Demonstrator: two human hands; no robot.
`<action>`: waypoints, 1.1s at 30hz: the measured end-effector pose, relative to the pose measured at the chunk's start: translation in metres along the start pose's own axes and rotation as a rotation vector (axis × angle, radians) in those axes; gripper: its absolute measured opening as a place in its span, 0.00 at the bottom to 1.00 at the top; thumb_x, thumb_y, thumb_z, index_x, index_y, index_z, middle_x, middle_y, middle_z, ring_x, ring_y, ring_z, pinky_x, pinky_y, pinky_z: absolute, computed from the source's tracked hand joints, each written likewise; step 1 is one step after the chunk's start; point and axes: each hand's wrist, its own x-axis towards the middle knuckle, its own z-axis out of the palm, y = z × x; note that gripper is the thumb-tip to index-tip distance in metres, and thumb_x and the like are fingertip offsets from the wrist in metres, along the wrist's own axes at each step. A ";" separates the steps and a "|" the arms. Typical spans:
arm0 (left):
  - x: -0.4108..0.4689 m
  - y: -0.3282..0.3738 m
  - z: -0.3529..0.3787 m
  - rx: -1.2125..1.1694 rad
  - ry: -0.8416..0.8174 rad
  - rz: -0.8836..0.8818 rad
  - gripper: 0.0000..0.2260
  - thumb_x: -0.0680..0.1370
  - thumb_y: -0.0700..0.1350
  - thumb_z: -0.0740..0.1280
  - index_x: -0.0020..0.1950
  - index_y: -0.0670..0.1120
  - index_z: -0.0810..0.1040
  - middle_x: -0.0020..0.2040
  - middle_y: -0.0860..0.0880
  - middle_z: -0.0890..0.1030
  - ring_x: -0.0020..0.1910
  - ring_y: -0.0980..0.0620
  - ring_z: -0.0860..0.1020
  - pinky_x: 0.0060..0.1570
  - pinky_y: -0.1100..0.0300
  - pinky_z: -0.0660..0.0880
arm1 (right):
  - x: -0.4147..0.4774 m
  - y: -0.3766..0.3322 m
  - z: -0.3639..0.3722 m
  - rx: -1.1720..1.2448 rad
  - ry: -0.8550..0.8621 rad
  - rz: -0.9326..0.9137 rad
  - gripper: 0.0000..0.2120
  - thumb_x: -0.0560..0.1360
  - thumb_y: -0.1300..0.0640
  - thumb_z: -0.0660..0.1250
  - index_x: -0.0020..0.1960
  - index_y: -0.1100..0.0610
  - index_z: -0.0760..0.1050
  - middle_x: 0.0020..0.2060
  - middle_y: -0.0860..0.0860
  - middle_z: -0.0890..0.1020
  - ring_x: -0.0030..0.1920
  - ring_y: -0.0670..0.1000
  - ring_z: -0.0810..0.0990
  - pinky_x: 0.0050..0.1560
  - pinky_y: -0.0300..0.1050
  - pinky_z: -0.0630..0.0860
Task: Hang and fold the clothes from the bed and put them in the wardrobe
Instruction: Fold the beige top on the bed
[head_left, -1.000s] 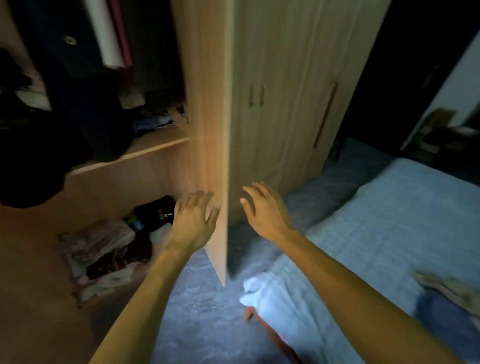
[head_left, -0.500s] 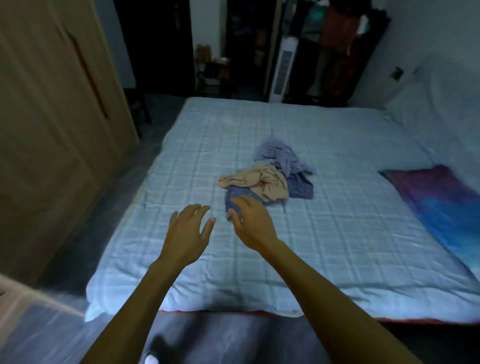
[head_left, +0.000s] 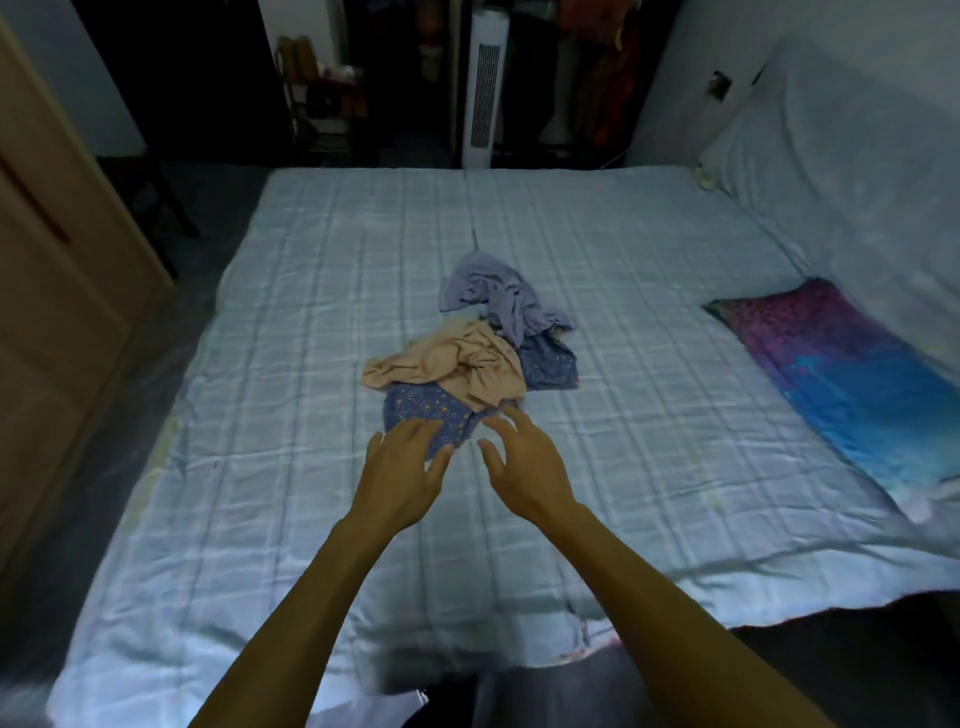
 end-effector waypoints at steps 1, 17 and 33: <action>0.014 -0.005 0.003 -0.019 -0.005 -0.016 0.23 0.80 0.56 0.53 0.70 0.46 0.69 0.68 0.47 0.72 0.68 0.46 0.68 0.67 0.46 0.60 | 0.012 0.008 0.002 -0.019 -0.011 0.006 0.16 0.77 0.52 0.63 0.61 0.59 0.77 0.60 0.60 0.77 0.54 0.61 0.79 0.51 0.53 0.76; 0.220 -0.082 0.092 -0.137 -0.328 -0.052 0.23 0.78 0.54 0.54 0.67 0.42 0.72 0.63 0.43 0.76 0.62 0.44 0.73 0.62 0.50 0.65 | 0.168 0.112 0.101 -0.143 -0.308 0.268 0.17 0.75 0.54 0.65 0.61 0.62 0.77 0.55 0.63 0.79 0.51 0.64 0.79 0.50 0.56 0.77; 0.408 -0.115 0.244 0.439 -0.430 0.351 0.31 0.76 0.46 0.64 0.76 0.49 0.55 0.76 0.40 0.57 0.74 0.39 0.55 0.69 0.40 0.54 | 0.260 0.263 0.224 -0.278 -0.527 0.587 0.37 0.77 0.55 0.64 0.77 0.55 0.45 0.76 0.60 0.52 0.72 0.60 0.59 0.66 0.55 0.64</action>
